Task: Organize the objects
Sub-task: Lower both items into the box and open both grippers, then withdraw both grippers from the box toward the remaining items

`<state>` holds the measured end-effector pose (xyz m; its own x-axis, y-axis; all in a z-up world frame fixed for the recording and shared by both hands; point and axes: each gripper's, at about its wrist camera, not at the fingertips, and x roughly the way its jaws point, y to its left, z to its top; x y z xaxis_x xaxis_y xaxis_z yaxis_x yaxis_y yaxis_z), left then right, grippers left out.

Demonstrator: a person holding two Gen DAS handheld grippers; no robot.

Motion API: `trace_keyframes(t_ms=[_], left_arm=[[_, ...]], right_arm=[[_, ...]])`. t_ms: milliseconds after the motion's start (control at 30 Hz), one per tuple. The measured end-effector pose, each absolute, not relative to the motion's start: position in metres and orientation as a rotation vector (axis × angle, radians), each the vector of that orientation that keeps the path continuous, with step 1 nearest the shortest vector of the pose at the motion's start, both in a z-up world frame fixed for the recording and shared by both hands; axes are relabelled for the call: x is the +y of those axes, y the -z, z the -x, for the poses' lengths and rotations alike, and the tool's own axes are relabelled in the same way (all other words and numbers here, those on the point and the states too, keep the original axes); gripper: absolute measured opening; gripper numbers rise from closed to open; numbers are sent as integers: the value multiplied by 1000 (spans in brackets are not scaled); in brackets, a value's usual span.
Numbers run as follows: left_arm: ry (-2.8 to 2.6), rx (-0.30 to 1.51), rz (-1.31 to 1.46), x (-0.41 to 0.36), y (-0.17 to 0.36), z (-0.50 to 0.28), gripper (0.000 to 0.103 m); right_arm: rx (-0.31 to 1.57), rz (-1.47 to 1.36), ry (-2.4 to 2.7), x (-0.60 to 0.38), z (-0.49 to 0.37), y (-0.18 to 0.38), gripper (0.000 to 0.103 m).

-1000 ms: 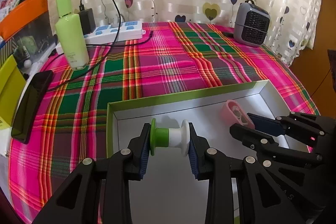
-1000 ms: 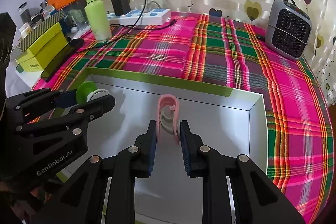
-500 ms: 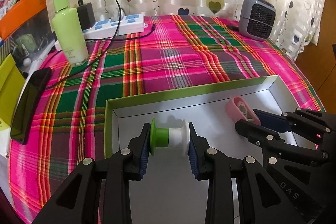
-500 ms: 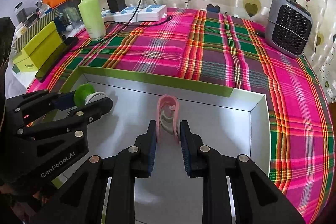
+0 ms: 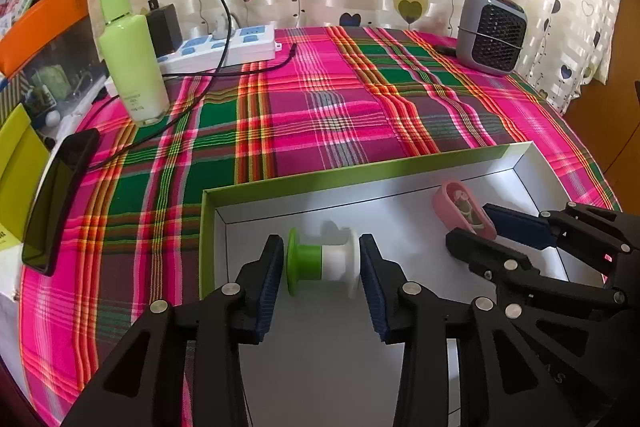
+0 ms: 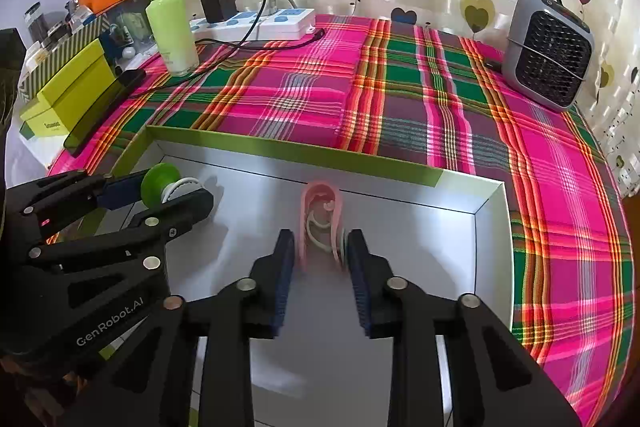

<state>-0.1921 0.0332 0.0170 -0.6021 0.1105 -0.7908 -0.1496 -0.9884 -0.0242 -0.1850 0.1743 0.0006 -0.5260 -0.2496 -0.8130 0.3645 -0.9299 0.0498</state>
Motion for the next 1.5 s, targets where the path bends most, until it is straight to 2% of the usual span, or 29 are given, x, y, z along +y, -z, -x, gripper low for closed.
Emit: trace_keyframes(t_ms=[67, 133, 567, 933, 1500], left_arm=[[-2691, 65, 1325, 33, -18, 192, 39], [-2695, 59, 1326, 31, -19, 191, 41], [-2720, 49, 1267, 28, -34, 167, 43], [-2748, 14, 1186, 25, -50, 128, 50], [-2736, -32, 1133, 13, -52, 74, 50]], right_arm=[[187, -1285, 2467, 174, 185, 0, 40], [187, -1288, 2470, 174, 184, 0, 42], [166, -1264, 2498, 182, 167, -9, 42], [143, -1199, 2524, 189, 140, -26, 42], [86, -1146, 2551, 205, 86, -33, 42]])
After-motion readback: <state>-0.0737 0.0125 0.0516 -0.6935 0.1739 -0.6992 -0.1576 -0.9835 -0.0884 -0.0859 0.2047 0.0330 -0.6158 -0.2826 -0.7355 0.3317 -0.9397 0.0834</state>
